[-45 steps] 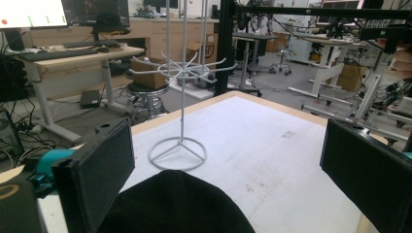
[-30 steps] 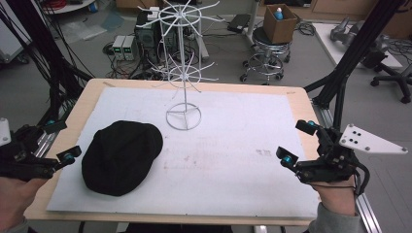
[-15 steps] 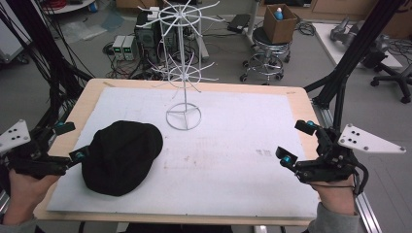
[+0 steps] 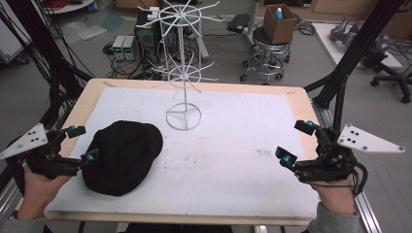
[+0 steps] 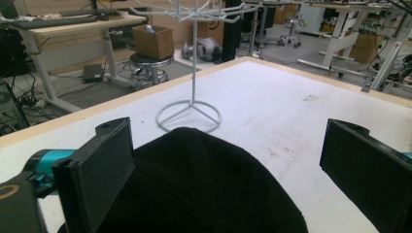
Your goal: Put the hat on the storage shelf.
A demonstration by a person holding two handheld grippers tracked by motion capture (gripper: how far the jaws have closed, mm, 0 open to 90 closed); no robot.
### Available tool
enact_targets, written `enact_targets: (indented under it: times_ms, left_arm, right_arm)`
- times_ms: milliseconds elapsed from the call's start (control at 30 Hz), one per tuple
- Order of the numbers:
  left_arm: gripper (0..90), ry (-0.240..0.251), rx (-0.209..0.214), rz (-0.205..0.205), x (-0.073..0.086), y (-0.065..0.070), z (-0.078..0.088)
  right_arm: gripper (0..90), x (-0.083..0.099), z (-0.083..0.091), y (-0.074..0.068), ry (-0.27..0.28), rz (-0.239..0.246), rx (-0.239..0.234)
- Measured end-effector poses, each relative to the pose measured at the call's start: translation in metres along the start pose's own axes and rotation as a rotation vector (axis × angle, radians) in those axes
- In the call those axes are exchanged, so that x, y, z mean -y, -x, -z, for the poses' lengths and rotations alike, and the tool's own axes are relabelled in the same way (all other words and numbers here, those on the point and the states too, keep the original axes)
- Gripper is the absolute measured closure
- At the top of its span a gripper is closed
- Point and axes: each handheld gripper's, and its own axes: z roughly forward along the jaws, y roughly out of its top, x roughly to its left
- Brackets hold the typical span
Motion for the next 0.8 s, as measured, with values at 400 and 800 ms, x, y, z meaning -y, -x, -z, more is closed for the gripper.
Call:
enact_targets:
  times_ms: [400,800]
  left_arm:
    - [5.9,-0.052,0.012,-0.013,0.016,0.0,-0.015]
    - [6.0,-0.088,0.008,-0.033,0.035,0.001,-0.027]
  right_arm:
    - [0.7,0.0,0.0,-0.001,-0.005,0.003,-0.005]
    - [0.7,0.001,0.0,0.0,-0.008,0.002,-0.003]
